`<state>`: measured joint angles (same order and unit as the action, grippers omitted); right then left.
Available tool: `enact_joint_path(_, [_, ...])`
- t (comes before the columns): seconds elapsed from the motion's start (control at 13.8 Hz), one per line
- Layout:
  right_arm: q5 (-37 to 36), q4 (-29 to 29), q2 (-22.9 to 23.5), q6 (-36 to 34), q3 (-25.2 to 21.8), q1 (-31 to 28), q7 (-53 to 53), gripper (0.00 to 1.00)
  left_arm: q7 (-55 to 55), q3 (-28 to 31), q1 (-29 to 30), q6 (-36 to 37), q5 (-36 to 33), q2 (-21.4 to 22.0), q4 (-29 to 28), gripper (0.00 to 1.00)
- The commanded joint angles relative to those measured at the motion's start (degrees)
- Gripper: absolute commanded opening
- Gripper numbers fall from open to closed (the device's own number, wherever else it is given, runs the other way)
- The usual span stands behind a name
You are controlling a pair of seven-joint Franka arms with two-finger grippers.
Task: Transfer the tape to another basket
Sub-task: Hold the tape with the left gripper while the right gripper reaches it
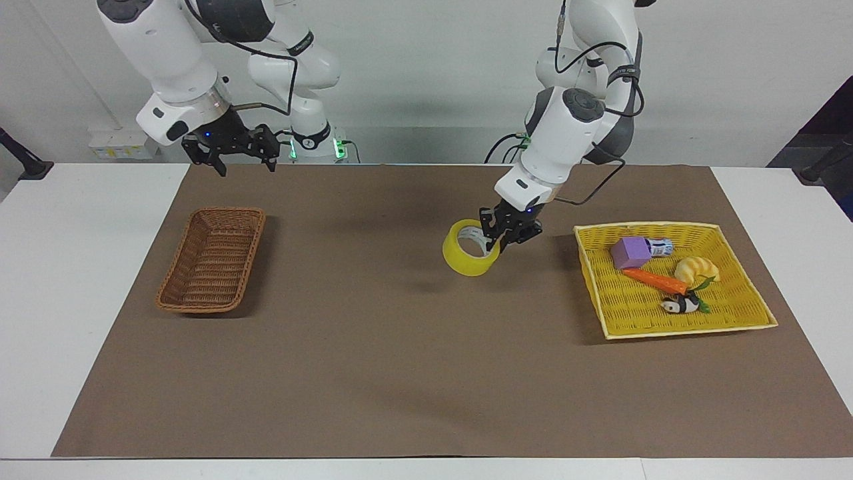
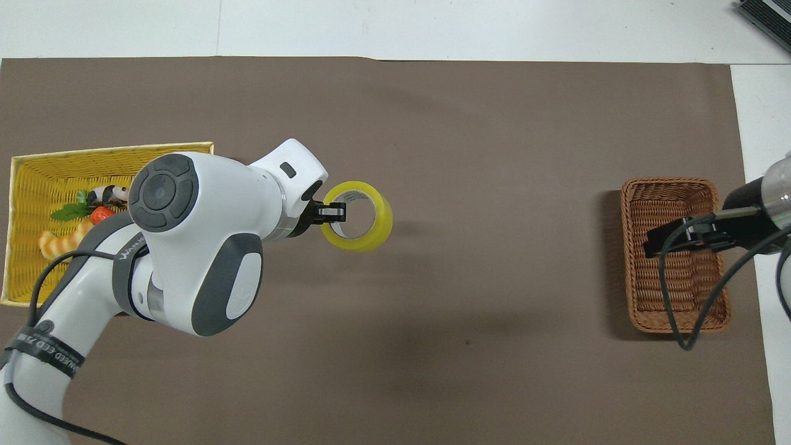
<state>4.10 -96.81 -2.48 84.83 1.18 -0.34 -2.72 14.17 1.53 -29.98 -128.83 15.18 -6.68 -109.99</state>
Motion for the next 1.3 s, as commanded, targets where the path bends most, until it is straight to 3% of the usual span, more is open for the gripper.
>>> enact_joint_path(0.0, [4.0, -7.0, -1.9, 3.8, 0.0, -1.0, -3.0, 1.0, 0.4, 1.0, -2.3, -2.4, 1.3, -0.5, -0.5, 0.0])
enact_joint_path(0.22, [10.4, -11.6, -1.8, 7.4, 0.1, 0.1, -5.3, 1.0, 0.3, 1.0, -2.3, -2.4, 1.5, -0.5, -0.5, 0.0])
enact_joint_path(0.58, [25.9, -17.8, -0.3, 14.6, 0.4, 6.9, -9.1, 1.0, 0.2, 1.0, -2.3, -2.1, 1.5, -0.4, -0.5, 0.0])
enact_joint_path(1.01, [44.9, -17.7, 6.5, 26.1, 0.4, 12.7, -9.1, 1.0, 0.2, 1.0, -2.3, -1.8, 1.5, -0.4, -0.6, 0.0])
enact_joint_path(1.23, [50.8, -17.3, 8.6, 34.9, 0.5, 17.4, -8.8, 1.0, 0.2, 1.0, -2.3, -1.5, 1.5, -0.4, -0.6, 0.0])
